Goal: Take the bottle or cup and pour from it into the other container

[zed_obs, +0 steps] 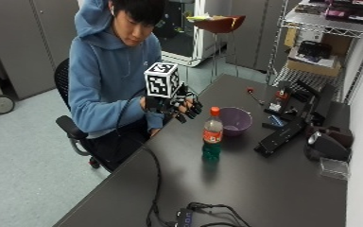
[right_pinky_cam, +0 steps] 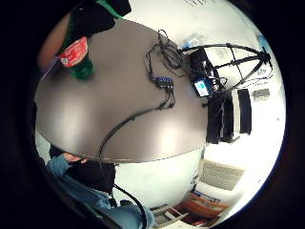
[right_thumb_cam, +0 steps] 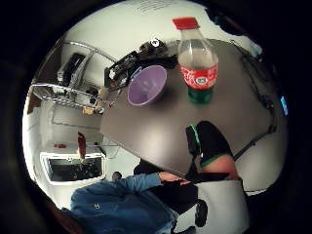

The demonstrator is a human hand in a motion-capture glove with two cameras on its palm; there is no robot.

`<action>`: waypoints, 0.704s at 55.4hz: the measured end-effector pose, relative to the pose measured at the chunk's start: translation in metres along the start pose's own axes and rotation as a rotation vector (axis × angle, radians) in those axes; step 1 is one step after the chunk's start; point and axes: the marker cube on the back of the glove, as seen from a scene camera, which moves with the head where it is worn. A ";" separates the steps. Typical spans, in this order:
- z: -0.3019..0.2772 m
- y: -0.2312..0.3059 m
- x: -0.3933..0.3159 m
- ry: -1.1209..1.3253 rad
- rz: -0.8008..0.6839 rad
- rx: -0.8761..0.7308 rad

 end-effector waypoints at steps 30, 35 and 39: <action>-0.033 0.005 0.020 -0.007 -0.006 0.051; -0.033 0.009 0.026 0.001 0.008 0.057; -0.032 0.014 0.031 -0.008 0.028 0.064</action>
